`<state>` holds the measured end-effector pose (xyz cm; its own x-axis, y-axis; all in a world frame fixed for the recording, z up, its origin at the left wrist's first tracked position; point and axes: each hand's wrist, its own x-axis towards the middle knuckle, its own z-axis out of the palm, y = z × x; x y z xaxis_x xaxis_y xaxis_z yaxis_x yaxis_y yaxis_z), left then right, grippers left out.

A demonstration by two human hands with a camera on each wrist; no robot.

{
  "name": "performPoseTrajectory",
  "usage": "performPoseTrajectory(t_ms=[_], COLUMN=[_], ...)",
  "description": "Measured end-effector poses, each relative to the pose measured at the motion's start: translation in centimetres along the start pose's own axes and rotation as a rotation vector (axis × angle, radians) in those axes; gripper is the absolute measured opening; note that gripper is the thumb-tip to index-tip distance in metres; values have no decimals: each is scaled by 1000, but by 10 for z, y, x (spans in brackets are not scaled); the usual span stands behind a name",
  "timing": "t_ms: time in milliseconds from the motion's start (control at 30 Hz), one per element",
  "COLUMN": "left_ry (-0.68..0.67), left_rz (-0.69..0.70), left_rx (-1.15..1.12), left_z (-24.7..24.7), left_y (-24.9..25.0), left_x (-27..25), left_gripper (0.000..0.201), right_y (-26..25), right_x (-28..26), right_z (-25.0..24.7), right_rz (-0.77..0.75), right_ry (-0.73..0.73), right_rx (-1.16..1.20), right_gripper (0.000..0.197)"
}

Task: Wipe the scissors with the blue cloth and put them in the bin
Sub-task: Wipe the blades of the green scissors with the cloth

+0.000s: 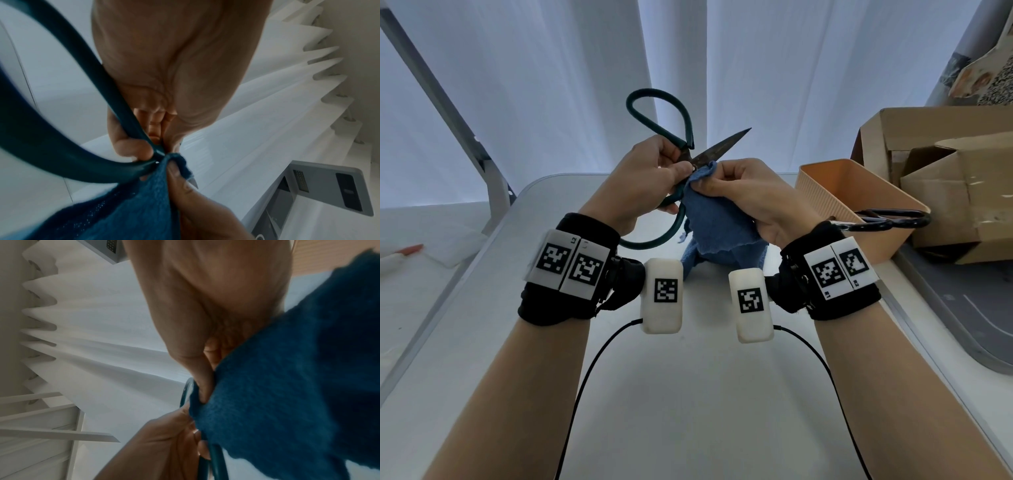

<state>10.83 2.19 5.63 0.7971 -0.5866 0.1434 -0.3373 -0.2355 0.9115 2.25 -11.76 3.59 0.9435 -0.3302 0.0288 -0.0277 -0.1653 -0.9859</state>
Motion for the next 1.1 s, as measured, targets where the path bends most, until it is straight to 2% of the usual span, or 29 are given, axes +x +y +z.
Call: performPoseTrajectory(t_ms=[67,233,367,400,467,600,767,1033,1100], left_ry=[10,19,21,22,23,21,12,20,21], left_rz=[3,14,3,5,8,12,2,13,7], left_rx=[14,31,6,7,17,29,6,33,19], left_z=[0,3,1,0,1,3,1,5,3], left_y=[-1,-2,-1,-2,-3,-2,-2,-3,-3], left_x=[0,1,1,1,1,1,1,2,2], left_gripper=[9,12,14,14,12,11,16,13,14], right_y=[0,0,2,1,3,4,3,3,3], right_x=[0,-1,2,2,3,2,2,1,2], right_z=[0,-1,2,3,2,-1,1,0,1], right_rz=[9,9,15,19,15,14,19,7,10], right_ry=[0,-21,29,25,-2,-29,-5,-50,-22], right_rx=[-17,-28,7,-4,-28,-37,8,-49,-37], right_gripper=[12,13,35,34,17,11,21,10,15])
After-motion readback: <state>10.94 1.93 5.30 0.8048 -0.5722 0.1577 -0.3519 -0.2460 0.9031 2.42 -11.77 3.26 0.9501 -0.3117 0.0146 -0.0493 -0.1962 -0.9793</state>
